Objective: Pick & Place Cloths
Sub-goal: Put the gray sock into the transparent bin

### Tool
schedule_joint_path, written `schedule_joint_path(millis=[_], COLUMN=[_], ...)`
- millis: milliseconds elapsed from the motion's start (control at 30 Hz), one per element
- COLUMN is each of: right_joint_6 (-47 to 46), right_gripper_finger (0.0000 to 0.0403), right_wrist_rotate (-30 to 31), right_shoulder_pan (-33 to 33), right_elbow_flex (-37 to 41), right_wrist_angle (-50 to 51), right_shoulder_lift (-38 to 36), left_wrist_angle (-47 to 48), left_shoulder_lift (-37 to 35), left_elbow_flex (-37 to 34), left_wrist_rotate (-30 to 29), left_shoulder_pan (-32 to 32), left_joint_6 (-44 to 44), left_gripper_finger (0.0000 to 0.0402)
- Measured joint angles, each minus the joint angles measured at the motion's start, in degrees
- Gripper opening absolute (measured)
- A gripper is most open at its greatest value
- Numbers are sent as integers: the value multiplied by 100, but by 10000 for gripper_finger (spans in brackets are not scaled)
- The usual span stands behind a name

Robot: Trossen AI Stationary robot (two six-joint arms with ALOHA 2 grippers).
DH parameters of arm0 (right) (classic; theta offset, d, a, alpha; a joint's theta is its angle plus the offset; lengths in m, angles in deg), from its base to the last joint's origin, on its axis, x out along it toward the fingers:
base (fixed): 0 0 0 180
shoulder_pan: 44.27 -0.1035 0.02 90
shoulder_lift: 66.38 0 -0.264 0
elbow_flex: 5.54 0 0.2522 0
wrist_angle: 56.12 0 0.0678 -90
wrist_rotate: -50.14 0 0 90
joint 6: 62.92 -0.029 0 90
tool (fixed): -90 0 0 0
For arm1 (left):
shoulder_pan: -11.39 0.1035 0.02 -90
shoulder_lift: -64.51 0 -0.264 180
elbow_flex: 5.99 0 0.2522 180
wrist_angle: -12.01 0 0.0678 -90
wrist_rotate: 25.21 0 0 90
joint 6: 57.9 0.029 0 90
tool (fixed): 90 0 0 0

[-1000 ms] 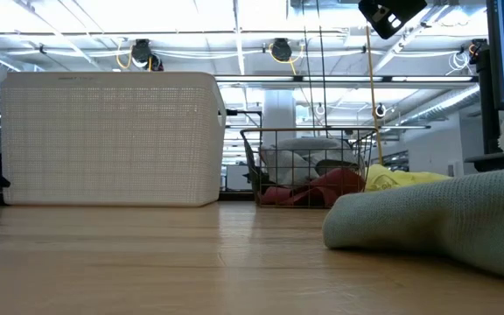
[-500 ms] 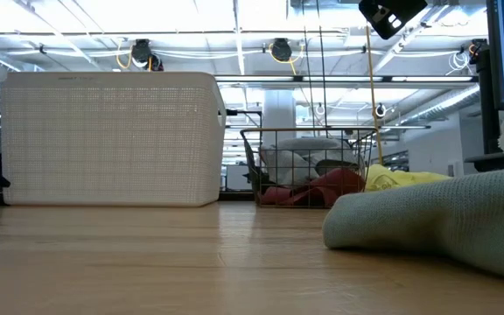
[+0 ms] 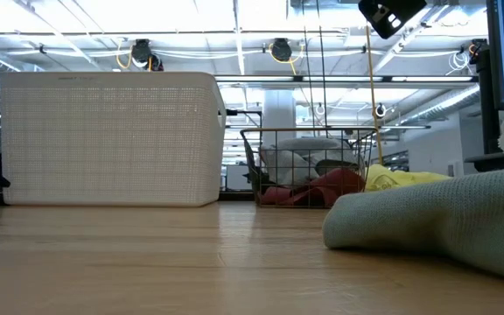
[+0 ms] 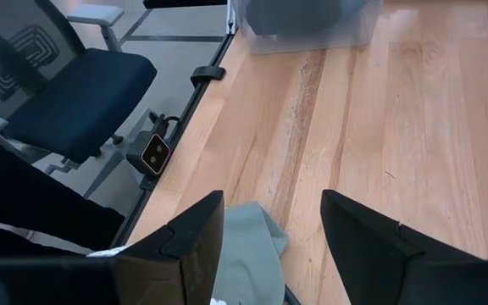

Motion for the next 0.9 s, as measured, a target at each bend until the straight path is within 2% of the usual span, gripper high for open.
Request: schedule_joint_path(millis=[167,333,467,700,833,900], right_joint_6=[2,0,2,344,739,810], right_gripper_finger=[194,194,194,194,194,194], right_wrist_rotate=[-2,-2,-34,-597,-586,-578], right_shoulder_pan=[0,0,1,-81,-236,-283], right_elbow_flex=[1,1,1,1,1,1], right_wrist_angle=[-28,-26,1,15,-67,-81], right_shoulder_lift=[2,2,2,2,4,44], left_wrist_angle=[28,46,39,-26,-738,-1185], left_shoulder_lift=[-622,-1228,-1541,-1623,-1621,-1621], left_elbow_flex=[0,99,413,1218,1335,1335], left_wrist_rotate=[-271,-637,-1586,-3636,-4732,-5067], left_shoulder_pan=[0,0,-2,7,92,159], left_joint_6=[-157,-33,497,1912,3367,4288], left_gripper_finger=[194,176,154,122,112,107])
